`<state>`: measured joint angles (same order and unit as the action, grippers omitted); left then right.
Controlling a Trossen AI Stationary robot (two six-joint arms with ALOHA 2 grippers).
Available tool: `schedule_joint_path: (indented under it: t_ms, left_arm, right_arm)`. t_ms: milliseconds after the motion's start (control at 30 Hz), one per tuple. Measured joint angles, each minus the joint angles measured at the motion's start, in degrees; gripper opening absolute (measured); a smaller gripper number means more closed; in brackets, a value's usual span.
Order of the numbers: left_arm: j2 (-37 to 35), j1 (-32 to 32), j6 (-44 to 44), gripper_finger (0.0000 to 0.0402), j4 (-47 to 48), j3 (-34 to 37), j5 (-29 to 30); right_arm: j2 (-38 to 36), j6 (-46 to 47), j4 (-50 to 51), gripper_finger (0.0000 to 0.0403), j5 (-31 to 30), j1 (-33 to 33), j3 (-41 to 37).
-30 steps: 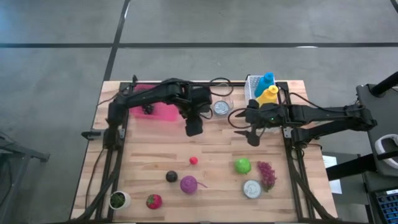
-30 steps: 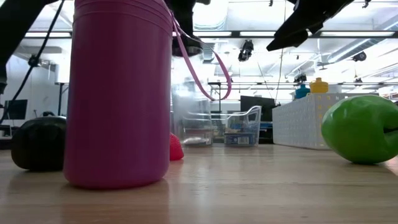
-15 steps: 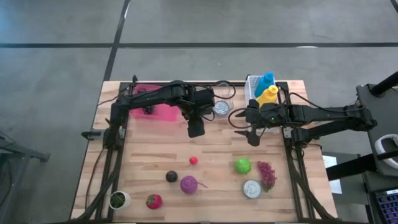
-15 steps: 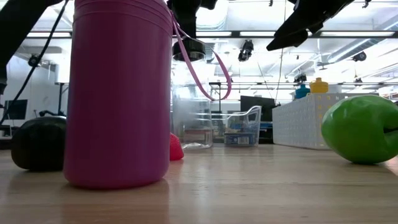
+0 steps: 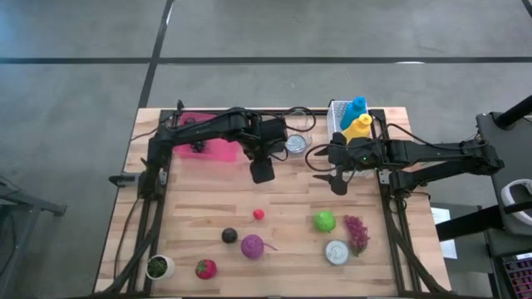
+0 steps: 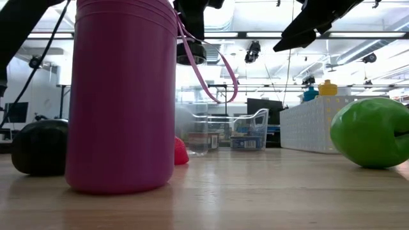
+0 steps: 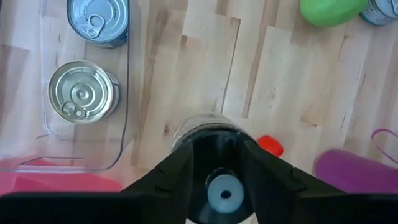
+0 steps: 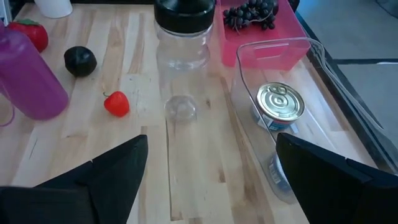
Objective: Pick & Place Food Item
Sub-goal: Put the black water bottle into the white bin
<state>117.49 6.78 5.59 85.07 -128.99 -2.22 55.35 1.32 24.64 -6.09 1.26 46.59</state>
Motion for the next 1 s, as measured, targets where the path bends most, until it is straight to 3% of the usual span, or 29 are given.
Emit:
schedule_joint_path:
  t_ms: [267, 533, 700, 1000]
  left_arm:
    - [-2.91, 0.11, -2.65, 0.0152, 0.40, -0.80, 0.05]
    - [-11.56, -0.88, -0.98, 0.0144, 4.74, 1.32, 2.17]
    - [-16.93, -3.14, 1.63, 0.0137, 4.62, 9.89, 2.19]
    - [-24.88, -5.05, 9.04, 0.0129, -5.34, 34.45, 2.19]
  right_arm:
    - [0.00, 0.00, -0.04, 0.0338, 0.02, -0.02, 0.00]
    - [0.00, 0.00, -0.12, 0.0331, 0.02, -0.01, -0.23]
    - [0.00, 0.00, -0.09, 0.0330, 0.02, 0.00, -0.31]
    - [0.00, 0.02, -0.04, 0.0346, 0.02, -0.02, -0.55]
